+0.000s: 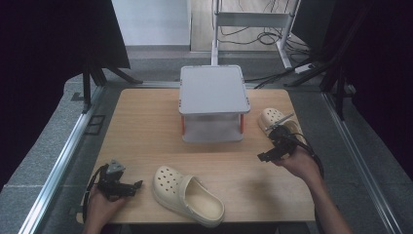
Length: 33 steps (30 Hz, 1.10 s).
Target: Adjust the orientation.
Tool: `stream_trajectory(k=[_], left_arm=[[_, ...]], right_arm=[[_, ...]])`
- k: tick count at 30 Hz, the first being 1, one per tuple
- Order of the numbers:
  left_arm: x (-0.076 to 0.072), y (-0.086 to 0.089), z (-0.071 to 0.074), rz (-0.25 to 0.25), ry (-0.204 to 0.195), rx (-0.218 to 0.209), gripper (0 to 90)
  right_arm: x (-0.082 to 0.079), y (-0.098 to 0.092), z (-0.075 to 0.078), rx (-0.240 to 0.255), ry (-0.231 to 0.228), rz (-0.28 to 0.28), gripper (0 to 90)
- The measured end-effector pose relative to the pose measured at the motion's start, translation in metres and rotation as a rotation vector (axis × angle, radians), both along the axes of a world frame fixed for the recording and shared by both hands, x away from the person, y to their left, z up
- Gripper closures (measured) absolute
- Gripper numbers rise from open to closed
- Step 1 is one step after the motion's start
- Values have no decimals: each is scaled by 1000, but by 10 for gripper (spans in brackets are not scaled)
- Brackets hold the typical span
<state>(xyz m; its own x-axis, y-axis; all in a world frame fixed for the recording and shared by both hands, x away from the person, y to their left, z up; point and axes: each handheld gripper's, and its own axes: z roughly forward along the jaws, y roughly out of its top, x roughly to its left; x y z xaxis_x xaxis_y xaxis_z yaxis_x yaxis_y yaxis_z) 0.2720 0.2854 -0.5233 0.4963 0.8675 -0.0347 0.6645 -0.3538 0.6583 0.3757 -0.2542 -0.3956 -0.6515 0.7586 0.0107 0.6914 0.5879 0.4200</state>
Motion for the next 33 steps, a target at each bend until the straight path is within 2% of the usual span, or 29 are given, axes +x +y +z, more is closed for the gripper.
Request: stream_trajectory(k=[7, 14, 19, 25, 33], left_arm=[[0, 0, 0, 0, 0, 0, 0], [1, 0, 0, 2, 1, 3, 0], [1, -1, 0, 2, 0, 0, 0], [1, -1, 0, 2, 0, 0, 0], [1, -1, 0, 3, 0, 0, 0]], right_arm=[[15, -26, -1, -32, -13, -87, 193], [40, -43, -11, -60, -3, -166, 187], [61, -50, -23, -78, 3, -202, 221], [82, -52, -34, -88, 19, -219, 339], [98, -52, -40, -78, 55, -227, 537]])
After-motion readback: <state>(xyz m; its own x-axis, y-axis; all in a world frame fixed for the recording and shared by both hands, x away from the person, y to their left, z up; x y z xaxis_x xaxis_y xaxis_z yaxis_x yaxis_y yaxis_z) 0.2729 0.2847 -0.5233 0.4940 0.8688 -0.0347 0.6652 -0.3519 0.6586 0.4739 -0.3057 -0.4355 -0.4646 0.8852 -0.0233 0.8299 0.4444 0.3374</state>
